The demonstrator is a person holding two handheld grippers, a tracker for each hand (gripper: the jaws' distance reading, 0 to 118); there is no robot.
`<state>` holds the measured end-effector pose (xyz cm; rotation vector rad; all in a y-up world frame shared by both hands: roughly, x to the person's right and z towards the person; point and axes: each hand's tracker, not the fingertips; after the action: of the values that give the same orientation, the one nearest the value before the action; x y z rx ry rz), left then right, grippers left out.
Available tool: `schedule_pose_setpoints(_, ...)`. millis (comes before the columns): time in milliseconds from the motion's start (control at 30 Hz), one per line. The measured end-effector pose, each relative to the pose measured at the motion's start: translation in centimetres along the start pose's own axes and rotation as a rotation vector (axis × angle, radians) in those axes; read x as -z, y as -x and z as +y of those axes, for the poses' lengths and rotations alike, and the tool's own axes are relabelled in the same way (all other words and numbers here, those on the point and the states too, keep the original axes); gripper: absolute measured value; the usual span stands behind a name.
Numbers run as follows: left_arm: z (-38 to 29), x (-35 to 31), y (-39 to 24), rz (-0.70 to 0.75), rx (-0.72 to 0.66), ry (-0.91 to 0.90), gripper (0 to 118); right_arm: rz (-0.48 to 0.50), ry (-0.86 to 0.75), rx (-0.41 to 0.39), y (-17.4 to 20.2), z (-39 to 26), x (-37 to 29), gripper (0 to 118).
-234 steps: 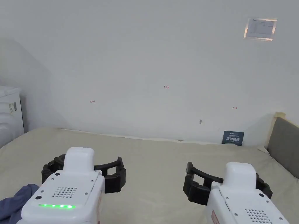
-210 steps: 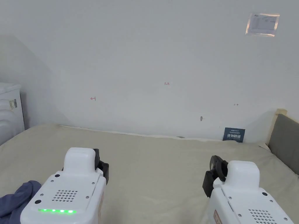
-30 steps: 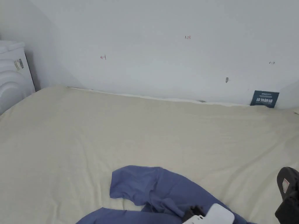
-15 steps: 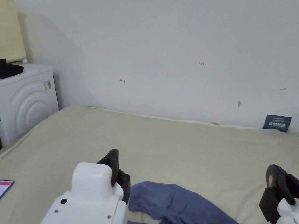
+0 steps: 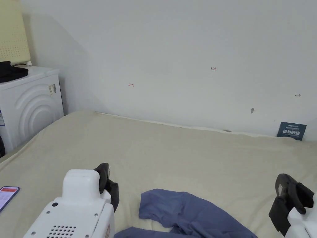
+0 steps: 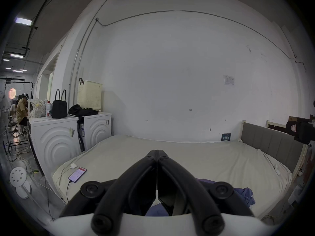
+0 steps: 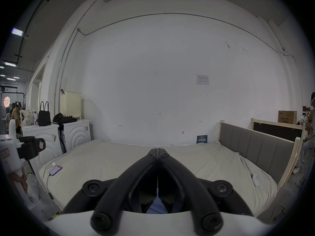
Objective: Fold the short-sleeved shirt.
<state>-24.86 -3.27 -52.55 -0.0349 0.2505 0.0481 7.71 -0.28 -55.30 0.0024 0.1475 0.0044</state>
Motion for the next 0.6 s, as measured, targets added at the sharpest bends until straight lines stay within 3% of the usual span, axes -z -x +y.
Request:
schedule_pose_setpoints(100,-2.2,3.5,0.9,-0.058,-0.028,0.127,6,0.007,0.016,0.009,-0.3,-0.5,0.5,0)
schedule_pose_setpoints(133,-3.4,5.1,1.2,-0.089,-0.030,0.185,23,0.009,0.022,0.012,-0.3,-0.7,0.6,0)
schedule_pose_setpoints(233,-9.1,11.1,2.9,-0.063,-0.058,0.382,118,0.016,0.048,0.011,-0.5,-1.4,1.1,0)
schedule_pose_setpoints(267,-10.6,12.7,3.2,-0.003,-0.086,0.461,118,0.015,0.057,0.011,-0.4,-1.7,1.3,0)
schedule_pose_setpoints(333,-13.8,15.7,2.8,0.075,0.011,0.622,118,0.037,0.085,0.008,-0.6,-2.5,1.9,0)
schedule_pose_setpoints(367,-15.7,16.4,2.4,0.048,0.078,0.575,118,0.037,0.098,0.008,-0.6,-2.9,2.4,0)
schedule_pose_setpoints(433,-18.6,18.3,1.8,0.033,0.168,0.688,118,0.035,0.126,0.014,-0.5,-3.6,3.2,0)
schedule_pose_setpoints(600,-25.3,22.5,2.2,0.027,0.159,0.795,118,0.029,0.161,0.013,-0.7,-4.8,4.2,0)
